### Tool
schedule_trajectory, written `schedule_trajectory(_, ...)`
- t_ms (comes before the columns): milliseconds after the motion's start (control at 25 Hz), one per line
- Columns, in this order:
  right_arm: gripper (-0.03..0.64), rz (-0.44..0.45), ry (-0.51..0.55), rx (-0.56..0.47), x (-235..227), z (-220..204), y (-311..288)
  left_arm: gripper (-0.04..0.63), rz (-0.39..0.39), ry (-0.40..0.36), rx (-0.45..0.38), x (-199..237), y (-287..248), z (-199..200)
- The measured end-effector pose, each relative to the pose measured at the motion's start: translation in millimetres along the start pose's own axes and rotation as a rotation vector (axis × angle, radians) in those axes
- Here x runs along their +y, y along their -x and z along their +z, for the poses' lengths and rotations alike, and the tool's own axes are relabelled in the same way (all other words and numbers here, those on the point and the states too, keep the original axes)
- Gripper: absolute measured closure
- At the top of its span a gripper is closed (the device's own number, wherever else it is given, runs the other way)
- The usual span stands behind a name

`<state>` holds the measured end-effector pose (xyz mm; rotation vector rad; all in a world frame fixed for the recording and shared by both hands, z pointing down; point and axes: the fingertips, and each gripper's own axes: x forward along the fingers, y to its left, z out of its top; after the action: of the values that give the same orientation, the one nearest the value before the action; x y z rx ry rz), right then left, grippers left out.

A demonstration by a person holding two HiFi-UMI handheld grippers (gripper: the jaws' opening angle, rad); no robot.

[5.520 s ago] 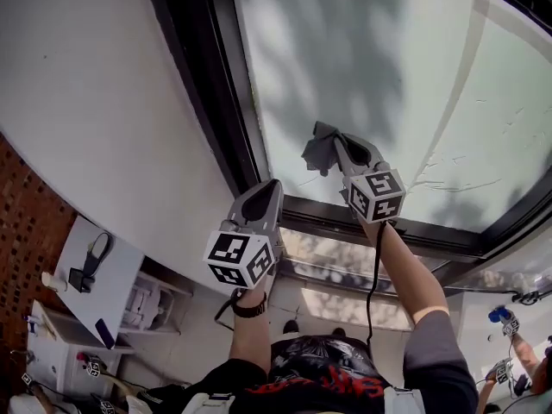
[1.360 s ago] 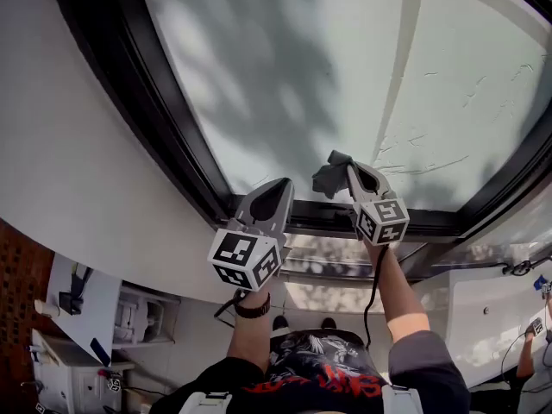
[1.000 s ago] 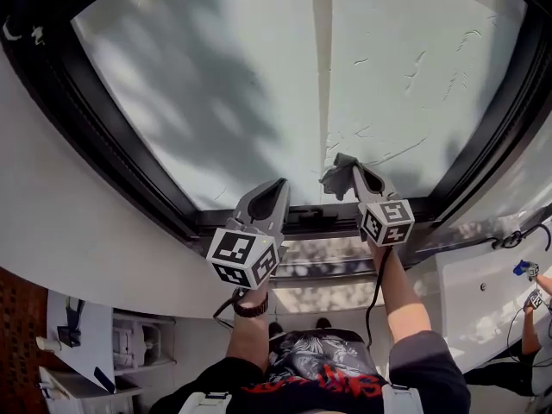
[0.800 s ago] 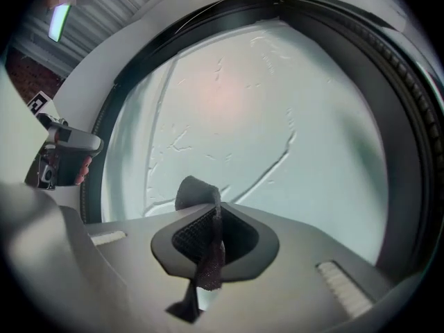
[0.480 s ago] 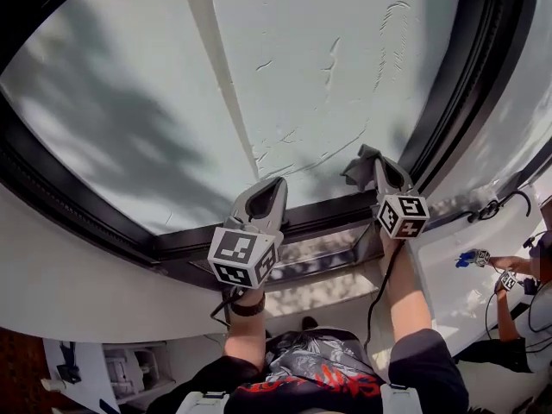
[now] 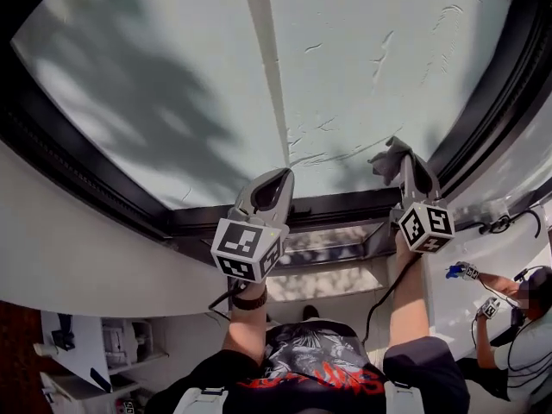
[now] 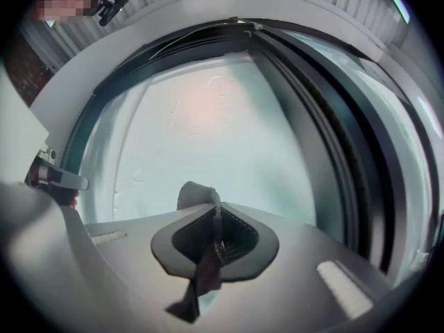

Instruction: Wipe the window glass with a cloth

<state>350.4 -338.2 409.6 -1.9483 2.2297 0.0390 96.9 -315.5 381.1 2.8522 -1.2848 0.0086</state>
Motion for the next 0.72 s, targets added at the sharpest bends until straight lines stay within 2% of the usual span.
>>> schedule_trajectory(280,0.600,0.351,-0.060,-0.002,218,-28,-26,0.595,0.269,0.017,-0.027,106,125,5)
schedule_trajectory(440,0.600,0.597,-0.126,0.076,358,-71,-45,0.595,0.489,0.017,-0.058,164,224,9)
schedule_trajectory(600,0.600,0.721,-0.111,0.162,466,-117,-60,0.595,0.602,0.005,-0.089,196,297,16)
schedule_trajectory(720,0.600,0.785,-0.077,0.224,528,-148,-66,0.595,0.671,0.010,-0.089,207,340,12)
